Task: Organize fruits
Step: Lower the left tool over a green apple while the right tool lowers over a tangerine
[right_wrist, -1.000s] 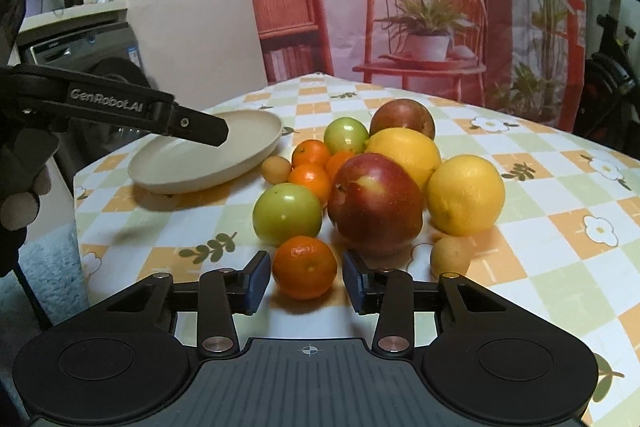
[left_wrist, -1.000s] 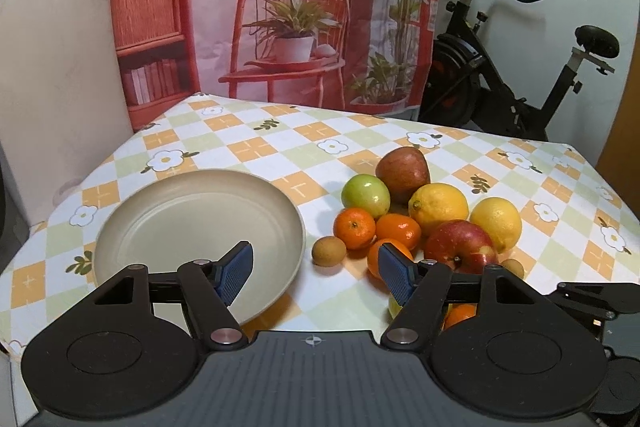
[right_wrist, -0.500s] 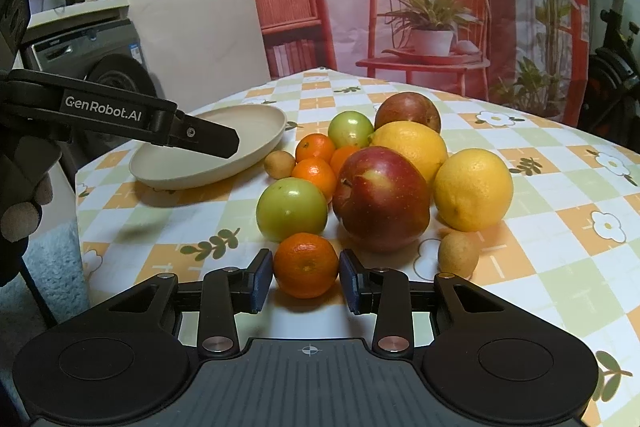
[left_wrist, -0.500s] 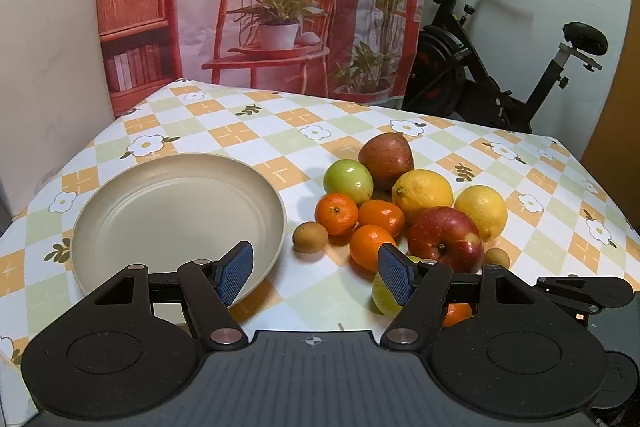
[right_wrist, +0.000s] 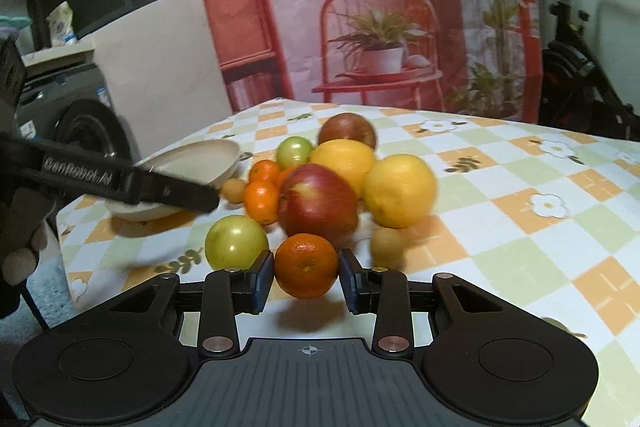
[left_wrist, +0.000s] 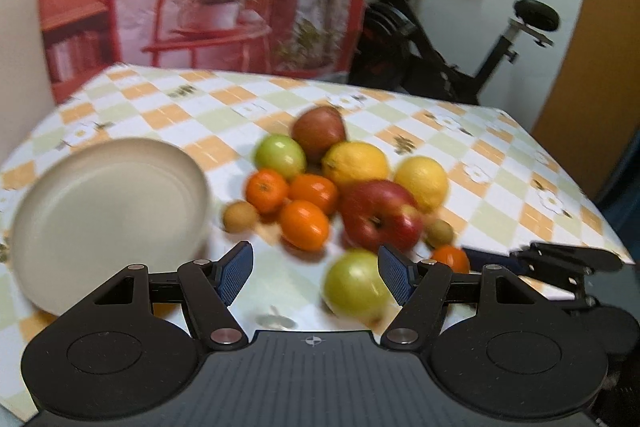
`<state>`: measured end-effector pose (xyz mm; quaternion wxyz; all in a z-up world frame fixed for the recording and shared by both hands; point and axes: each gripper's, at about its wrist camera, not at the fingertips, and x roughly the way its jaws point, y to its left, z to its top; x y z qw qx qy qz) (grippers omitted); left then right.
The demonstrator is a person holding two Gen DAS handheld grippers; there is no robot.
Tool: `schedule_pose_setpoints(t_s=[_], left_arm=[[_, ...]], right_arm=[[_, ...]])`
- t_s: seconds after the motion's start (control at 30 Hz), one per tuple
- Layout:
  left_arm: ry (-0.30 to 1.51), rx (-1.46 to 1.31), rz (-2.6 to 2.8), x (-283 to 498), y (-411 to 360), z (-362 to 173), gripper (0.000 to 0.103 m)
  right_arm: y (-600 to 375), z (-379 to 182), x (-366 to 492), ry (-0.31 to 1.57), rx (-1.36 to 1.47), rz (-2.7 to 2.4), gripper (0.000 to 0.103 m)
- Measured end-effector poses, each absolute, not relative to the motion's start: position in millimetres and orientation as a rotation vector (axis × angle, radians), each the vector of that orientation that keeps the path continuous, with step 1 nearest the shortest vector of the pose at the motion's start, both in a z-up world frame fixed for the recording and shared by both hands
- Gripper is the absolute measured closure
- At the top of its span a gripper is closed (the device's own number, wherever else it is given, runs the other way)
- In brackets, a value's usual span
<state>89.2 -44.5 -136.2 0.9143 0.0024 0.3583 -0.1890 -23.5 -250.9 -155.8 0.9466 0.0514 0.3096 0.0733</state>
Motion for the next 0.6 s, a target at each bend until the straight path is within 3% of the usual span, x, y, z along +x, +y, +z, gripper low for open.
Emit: schedule_pose_setpoints(t_s=[0.17, 0.3, 0.6], left_arm=[[0.768, 0.003, -0.422, 90.8, -50.3, -143.3, 0.032], [0.774, 0.003, -0.464, 91.6, -54.8, -147.0, 0.040], [0.766, 0.063, -0.492, 92.1, -66.0, -153.9, 0.041]], right_arm=[[-267.9, -155.0, -30.2, 0.606, 0.174, 0.115, 0.071], [-266.6, -156.7, -29.9, 0.603, 0.178, 0.114, 0.071], [-265.0, -158.6, -27.0, 0.609, 0.203, 0.108, 0.071]])
